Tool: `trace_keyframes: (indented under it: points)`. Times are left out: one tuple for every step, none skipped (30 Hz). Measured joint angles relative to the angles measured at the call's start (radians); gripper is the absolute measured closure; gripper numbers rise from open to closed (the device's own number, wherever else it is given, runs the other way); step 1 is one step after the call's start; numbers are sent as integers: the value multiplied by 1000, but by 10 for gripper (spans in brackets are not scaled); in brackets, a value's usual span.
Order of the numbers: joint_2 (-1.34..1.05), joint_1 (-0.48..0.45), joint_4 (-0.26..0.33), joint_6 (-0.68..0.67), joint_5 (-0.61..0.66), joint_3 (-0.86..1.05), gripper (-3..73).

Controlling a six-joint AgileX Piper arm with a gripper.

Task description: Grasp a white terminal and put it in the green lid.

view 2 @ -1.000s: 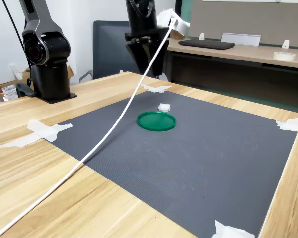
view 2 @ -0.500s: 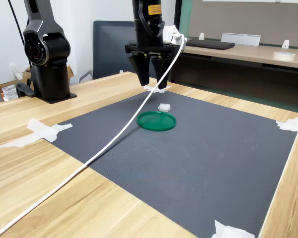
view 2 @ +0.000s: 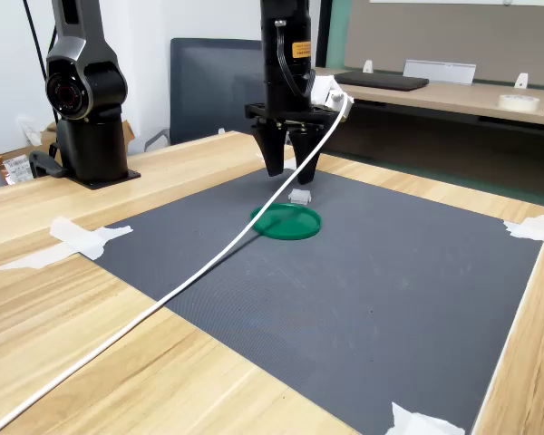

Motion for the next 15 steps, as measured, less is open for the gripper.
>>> trace_keyframes:
  points:
    - [5,0,0,-6,-9,0,130]
    - [11,0,0,-14,-15,0,130]
    - [16,0,0,-23,-20,0,130]
    - [21,0,0,-30,-24,0,130]
    - [25,0,1,-39,-27,0,130]
    - [31,0,2,-43,-30,0,130]
    - [37,0,3,-47,-32,0,130]
    - [42,0,3,-50,-32,0,130]
    - [48,0,3,-51,-34,0,130]
    - [52,0,3,-53,-34,0,130]
    - [57,0,5,-56,-34,0,130]
    - [62,0,8,-63,-35,0,130]
    - [66,0,10,-73,-41,0,130]
    - [69,0,11,-81,-47,0,130]
    - [72,0,15,-86,-54,0,130]
